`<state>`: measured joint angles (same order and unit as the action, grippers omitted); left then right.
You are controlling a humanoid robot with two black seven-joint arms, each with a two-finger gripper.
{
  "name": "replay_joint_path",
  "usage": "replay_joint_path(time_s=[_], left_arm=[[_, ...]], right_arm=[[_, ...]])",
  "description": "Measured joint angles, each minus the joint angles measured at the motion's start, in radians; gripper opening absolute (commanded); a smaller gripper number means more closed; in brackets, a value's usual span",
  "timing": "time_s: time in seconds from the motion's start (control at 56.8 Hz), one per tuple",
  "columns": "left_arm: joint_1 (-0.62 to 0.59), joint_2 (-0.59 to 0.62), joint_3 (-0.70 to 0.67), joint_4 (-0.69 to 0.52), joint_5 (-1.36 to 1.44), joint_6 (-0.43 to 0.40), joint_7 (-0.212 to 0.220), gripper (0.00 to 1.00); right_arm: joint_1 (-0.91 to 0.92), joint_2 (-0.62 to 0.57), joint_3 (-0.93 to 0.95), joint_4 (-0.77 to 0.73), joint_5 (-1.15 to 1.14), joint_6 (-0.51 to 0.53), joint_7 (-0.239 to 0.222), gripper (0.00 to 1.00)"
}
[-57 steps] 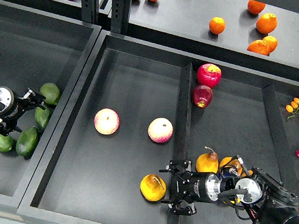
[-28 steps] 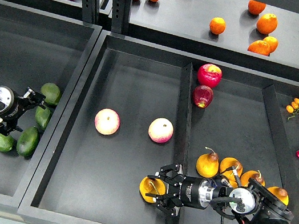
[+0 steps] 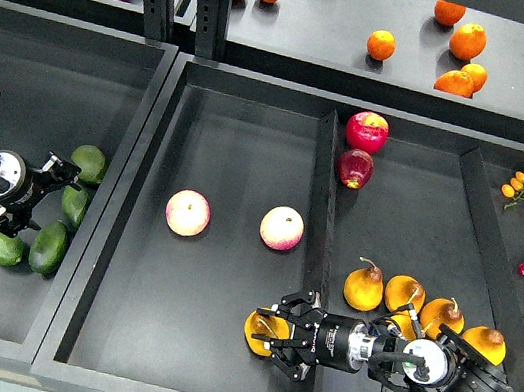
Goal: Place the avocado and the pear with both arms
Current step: 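Carry the pear with the right gripper into the pear bin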
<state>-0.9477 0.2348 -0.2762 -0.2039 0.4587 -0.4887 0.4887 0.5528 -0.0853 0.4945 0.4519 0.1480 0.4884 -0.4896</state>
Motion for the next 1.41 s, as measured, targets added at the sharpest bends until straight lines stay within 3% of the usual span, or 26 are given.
replay_joint_path(time_s=[0.739, 1.408], left_arm=[[0.007, 0.003, -0.002, 0.001, 0.001, 0.0, 0.0, 0.99], [0.013, 0.006, -0.002, 0.003, 0.002, 0.0, 0.0, 0.99]], right_arm=[[0.001, -0.059, 0.126, 0.086, 0.007, 0.0, 0.001, 0.04], [-0.05, -0.355, 0.16, 0.255, 0.106, 0.001, 0.001, 0.04]])
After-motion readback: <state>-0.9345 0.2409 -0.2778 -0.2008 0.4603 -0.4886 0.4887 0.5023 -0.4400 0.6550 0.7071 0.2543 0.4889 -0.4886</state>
